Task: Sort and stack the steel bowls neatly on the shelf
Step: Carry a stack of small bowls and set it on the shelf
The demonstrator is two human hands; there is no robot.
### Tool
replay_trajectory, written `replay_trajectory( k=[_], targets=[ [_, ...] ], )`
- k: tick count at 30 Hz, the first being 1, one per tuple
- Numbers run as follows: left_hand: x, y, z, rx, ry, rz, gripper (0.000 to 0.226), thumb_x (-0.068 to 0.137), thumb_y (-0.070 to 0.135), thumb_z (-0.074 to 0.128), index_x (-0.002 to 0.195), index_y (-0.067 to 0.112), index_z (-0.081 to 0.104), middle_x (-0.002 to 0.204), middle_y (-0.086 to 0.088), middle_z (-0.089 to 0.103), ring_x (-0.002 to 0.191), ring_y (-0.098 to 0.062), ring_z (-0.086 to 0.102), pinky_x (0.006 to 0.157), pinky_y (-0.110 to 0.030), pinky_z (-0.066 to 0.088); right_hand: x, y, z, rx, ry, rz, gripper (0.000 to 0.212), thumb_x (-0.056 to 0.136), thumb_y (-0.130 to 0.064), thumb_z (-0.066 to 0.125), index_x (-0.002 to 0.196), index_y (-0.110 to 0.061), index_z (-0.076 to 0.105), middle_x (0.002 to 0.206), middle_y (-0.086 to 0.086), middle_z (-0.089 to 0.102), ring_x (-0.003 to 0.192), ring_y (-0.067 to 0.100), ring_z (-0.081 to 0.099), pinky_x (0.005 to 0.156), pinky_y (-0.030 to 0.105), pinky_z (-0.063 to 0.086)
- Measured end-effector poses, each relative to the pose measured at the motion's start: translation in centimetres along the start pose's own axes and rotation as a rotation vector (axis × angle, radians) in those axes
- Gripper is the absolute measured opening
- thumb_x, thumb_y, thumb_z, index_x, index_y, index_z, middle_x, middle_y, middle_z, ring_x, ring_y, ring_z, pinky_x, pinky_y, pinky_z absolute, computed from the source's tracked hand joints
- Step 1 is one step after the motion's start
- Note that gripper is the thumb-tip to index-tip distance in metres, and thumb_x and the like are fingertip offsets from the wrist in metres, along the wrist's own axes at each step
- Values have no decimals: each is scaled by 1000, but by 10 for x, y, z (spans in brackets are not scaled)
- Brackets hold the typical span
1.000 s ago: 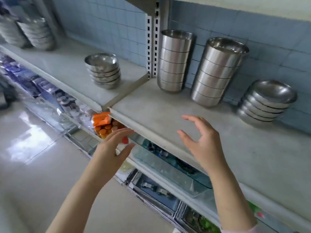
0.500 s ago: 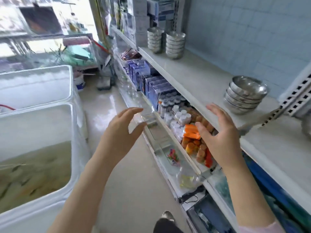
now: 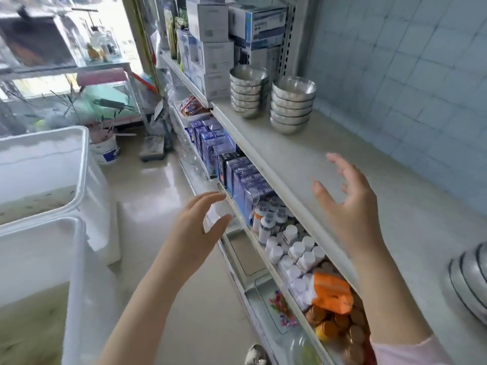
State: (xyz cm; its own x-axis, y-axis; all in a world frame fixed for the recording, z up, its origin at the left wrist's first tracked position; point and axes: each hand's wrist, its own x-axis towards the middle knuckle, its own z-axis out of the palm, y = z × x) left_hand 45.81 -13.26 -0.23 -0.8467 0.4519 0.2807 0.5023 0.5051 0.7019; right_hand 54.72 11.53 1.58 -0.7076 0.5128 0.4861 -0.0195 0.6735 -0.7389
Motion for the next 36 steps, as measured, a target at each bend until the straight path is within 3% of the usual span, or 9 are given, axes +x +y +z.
replay_trajectory(
  k=[4, 9, 14, 17, 20, 24, 27, 31, 36],
  targets=[
    [79, -6, 12, -29, 2, -44, 40, 90, 26, 65, 130, 26, 56, 125, 16, 52, 108, -1, 50, 98, -18, 38, 82, 11, 25, 53, 2, 17, 53, 88, -32, 62, 139, -23, 52, 137, -16, 50, 130, 5, 47, 112, 37, 40],
    [172, -15, 39, -121, -78, -41, 49, 90, 32, 64, 137, 28, 49, 134, 13, 53, 122, -5, 50, 105, -27, 40, 137, 39, 55, 339, -46, 226, 57, 84, -40, 67, 138, -35, 47, 145, -8, 51, 132, 11, 51, 114, 39, 41],
    [277, -29, 92, -305, -267, 24, 72, 86, 34, 69, 147, 26, 31, 147, 7, 41, 127, -9, 46, 108, -34, 41, 193, 64, 84, 442, 7, 441, 73, 87, -49, 70, 149, -39, 33, 155, -2, 40, 123, -4, 50, 107, 38, 43],
    [335, -39, 126, -318, -357, 55, 92, 81, 33, 75, 152, 16, 20, 154, -2, 32, 134, -18, 42, 110, -40, 38, 224, 77, 102, 399, 48, 508, 81, 80, -60, 62, 151, -45, 26, 153, -7, 36, 128, -2, 43, 115, 45, 37],
    [385, -50, 148, -304, -469, 91, 100, 71, 44, 80, 148, 11, 23, 143, -10, 48, 130, -25, 49, 106, -44, 41, 246, 89, 120, 379, 96, 570, 88, 74, -72, 64, 149, -53, 23, 155, -11, 37, 137, 0, 40, 118, 49, 33],
    [424, -70, 160, -340, -631, 209, 102, 60, 61, 74, 141, 20, 29, 131, 1, 60, 122, -14, 58, 101, -38, 47, 254, 100, 141, 440, 149, 524, 54, 93, -51, 52, 145, -46, 38, 145, -19, 53, 137, 8, 48, 107, 45, 46],
    [437, -76, 162, -411, -705, 223, 95, 58, 53, 80, 137, 25, 34, 122, 7, 66, 112, -9, 64, 96, -38, 51, 255, 89, 149, 453, 226, 533, 35, 95, -44, 48, 127, -54, 55, 132, -21, 62, 130, 9, 54, 91, 35, 53],
    [445, -73, 158, -481, -767, 240, 77, 62, 28, 90, 126, 25, 46, 107, 13, 71, 100, 1, 67, 94, -35, 53, 252, 80, 155, 440, 323, 530, 51, 90, -52, 54, 137, -33, 50, 131, -15, 64, 125, 7, 57, 85, 34, 55],
    [436, -54, 134, -538, -796, 346, 96, 55, 51, 83, 138, 25, 43, 116, 15, 67, 102, 1, 64, 94, -32, 53, 231, 57, 149, 370, 441, 514, 69, 79, -70, 63, 138, -35, 50, 128, -14, 65, 120, 7, 61, 87, 35, 56]
  ],
)
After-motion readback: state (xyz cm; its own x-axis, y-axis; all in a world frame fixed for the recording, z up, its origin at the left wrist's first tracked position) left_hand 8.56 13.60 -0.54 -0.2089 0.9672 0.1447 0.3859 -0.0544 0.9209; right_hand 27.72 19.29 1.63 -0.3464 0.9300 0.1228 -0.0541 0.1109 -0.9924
